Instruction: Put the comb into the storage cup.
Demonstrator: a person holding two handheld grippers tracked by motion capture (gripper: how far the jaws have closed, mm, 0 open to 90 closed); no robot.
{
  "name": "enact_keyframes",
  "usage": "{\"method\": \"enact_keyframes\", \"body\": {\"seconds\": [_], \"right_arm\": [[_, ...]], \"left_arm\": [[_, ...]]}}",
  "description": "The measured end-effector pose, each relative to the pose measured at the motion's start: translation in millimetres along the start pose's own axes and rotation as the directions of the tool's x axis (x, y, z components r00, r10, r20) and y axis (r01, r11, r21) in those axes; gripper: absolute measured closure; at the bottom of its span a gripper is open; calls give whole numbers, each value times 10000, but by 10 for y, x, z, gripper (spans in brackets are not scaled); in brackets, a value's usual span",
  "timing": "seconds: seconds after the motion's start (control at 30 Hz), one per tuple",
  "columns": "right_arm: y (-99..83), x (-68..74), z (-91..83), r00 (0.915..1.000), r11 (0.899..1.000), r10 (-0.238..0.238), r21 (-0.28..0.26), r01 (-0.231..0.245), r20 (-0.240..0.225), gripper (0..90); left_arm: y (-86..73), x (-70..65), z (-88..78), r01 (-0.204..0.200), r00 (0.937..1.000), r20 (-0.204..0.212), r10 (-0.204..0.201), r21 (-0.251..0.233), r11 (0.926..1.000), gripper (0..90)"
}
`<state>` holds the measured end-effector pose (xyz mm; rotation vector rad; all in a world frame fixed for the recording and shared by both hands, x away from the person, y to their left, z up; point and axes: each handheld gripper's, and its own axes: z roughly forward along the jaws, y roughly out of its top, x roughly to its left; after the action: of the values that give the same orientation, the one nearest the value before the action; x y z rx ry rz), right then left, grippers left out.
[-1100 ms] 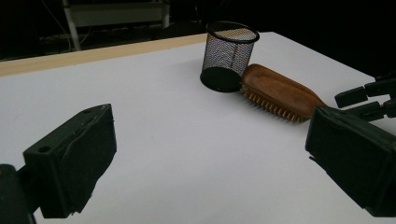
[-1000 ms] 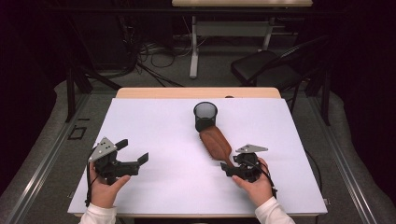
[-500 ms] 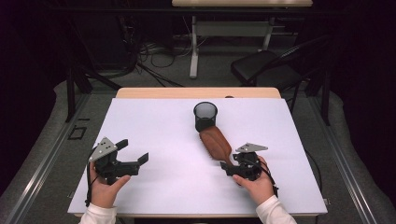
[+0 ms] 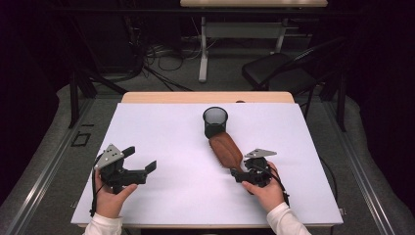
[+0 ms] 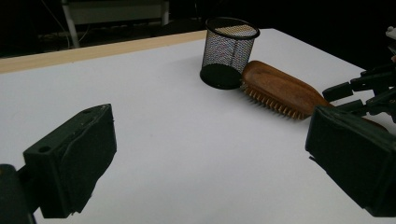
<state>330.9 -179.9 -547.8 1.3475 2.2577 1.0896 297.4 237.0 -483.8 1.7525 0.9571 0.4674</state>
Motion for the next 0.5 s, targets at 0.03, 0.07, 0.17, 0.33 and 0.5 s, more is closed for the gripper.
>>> {"method": "enact_keyframes", "body": {"seconds": [0.03, 0.07, 0.17, 0.33, 0.5], "right_arm": [[0, -2, 8, 10000, 10000, 41, 19, -41, 17, 343], [0, -5, 18, 10000, 9999, 69, 88, -69, 11, 350], [-2, -10, 45, 10000, 9996, 59, 274, -59, -1, 367], [-4, 0, 80, 10000, 9990, -48, 455, 45, 70, 400], [7, 6, 92, 10000, 9984, -41, 572, 37, 72, 472]], "left_arm": [[-2, 0, 2, 3, 10000, 10, -3, -14, 10000, 21], [-2, 0, 3, 4, 10000, 12, -4, -11, 10000, 21], [-3, -2, 6, -6, 10000, -2, 6, 1, 10000, 21], [-4, -1, 8, -9, 10000, 22, 9, 2, 10000, 21], [-8, -5, 16, 20, 10000, 21, -20, 14, 10000, 21]]}}
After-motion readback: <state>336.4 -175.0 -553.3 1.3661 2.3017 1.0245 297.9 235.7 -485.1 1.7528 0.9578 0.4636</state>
